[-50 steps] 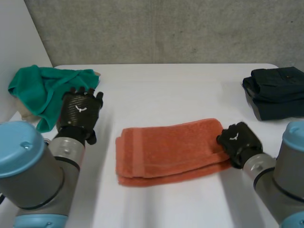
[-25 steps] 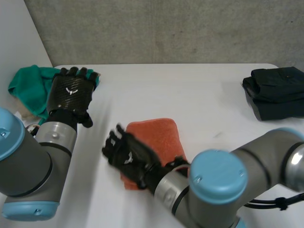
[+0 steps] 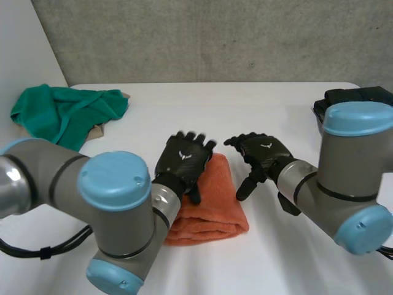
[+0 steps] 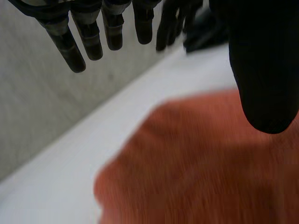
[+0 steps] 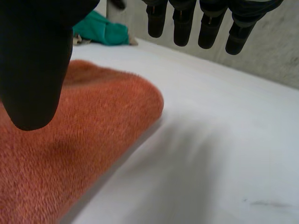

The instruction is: Fold the laundry.

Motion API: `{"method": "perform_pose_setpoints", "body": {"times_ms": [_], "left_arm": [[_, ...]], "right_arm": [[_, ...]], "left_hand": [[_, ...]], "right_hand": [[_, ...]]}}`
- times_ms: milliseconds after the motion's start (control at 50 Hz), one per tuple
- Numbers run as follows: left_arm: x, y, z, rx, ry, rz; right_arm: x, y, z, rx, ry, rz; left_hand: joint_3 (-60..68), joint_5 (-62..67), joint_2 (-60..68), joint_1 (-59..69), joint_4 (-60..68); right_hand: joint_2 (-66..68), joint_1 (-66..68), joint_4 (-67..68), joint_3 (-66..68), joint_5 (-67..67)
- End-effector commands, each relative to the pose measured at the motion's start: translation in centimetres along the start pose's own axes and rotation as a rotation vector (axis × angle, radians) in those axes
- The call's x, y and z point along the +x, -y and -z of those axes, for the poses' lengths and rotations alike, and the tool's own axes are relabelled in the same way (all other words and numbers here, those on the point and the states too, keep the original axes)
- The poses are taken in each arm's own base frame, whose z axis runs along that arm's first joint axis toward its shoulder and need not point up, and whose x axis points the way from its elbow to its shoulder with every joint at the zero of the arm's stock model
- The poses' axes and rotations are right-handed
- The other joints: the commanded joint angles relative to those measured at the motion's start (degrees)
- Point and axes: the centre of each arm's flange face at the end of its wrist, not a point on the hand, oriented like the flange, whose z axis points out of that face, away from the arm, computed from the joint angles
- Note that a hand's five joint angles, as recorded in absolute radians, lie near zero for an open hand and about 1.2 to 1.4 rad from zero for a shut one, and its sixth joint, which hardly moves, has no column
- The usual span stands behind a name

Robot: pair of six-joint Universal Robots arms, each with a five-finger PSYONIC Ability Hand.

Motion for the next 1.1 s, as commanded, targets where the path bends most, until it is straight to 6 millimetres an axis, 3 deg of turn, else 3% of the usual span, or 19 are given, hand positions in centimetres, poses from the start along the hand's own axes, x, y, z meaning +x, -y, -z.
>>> {"method": "perform_pose_setpoints", "body": {"times_ms": [20, 100, 180, 260, 360, 460, 540, 600, 700, 800, 980, 1100], "left_arm": [[-2.0, -2.6, 0.2, -0.175, 0.133, -0.027], [-2.5, -3.6, 0.8, -0.218, 0.147, -0.038], [-2.5, -4.5, 1.2, -0.255, 0.131, -0.08], [-2.4, -4.8, 1.6, -0.263, 0.108, -0.103], [-3.5, -2.0, 1.9, -0.162, 0.076, -0.075], [-6.0, 2.3, 1.7, 0.004, 0.028, -0.044], [-7.4, 5.7, 1.5, 0.129, -0.019, -0.043], [-7.1, 7.8, 1.4, 0.206, -0.115, -0.035], [-6.2, 9.2, 2.0, 0.212, -0.278, 0.007], [-5.1, 10.0, 3.0, 0.203, -0.415, 0.022], [-4.8, 10.9, 3.2, 0.229, -0.442, 0.022], [-3.6, 10.9, 3.6, 0.229, -0.476, 0.022]], "right_arm": [[-1.6, -2.1, -1.8, -0.072, 0.058, 0.025], [-3.1, -3.8, -2.3, -0.113, 0.092, 0.104], [-3.2, -4.6, -2.9, -0.133, 0.085, 0.201], [-2.8, -3.8, -2.7, -0.118, 0.023, 0.28], [-2.6, -0.4, -0.9, -0.028, -0.043, 0.326], [-4.3, 0.7, 1.3, 0.038, -0.018, 0.35], [-6.9, -0.5, 3.2, 0.102, 0.039, 0.39], [-8.2, -2.4, 4.3, 0.122, 0.066, 0.445], [-9.0, -5.6, 4.8, 0.099, 0.095, 0.479], [-9.6, -8.5, 3.7, 0.117, 0.107, 0.484], [-9.4, -9.4, 1.3, 0.192, 0.081, 0.516], [-9.5, -9.1, 0.1, 0.252, 0.063, 0.566]], "left_hand": [[0.3, -0.4, 0.3, 1.5, 0.8], [0.1, -0.6, 0.2, 1.3, 0.6], [0.0, -0.8, 0.0, 1.2, 0.4], [-0.5, -1.3, -0.5, 0.7, -0.1], [-0.9, -1.6, -0.8, 0.3, -0.4], [-1.2, -2.0, -1.2, 0.0, -0.8], [-1.0, -1.8, -1.0, 0.2, -0.6], [-1.0, -1.8, -1.0, 0.2, -0.6], [-1.0, -1.8, -1.0, 0.2, -0.6], [-0.9, -1.6, -0.8, 0.3, -0.4], [-1.2, -2.0, -1.2, 0.0, -0.8], [-1.0, -1.8, -1.0, 0.2, -0.6]], "right_hand": [[-2.3, -3.0, -2.1, -1.9, -2.5], [-2.3, -3.0, -2.1, -1.9, -2.5], [-2.3, -3.0, -2.1, -1.9, -2.5], [-2.3, -3.0, -2.1, -1.9, -2.5], [-2.3, -3.0, -2.1, -1.9, -2.5], [-2.3, -3.0, -2.1, -1.9, -2.5], [-2.3, -3.0, -2.1, -1.9, -2.5], [-2.3, -3.0, -2.1, -1.9, -2.5], [-2.3, -3.0, -2.1, -1.9, -2.5], [-2.3, -3.0, -2.1, -1.9, -2.5], [-2.3, -3.0, -2.1, -1.9, -2.5], [1.2, 0.5, 1.5, 1.7, 1.1]]}}
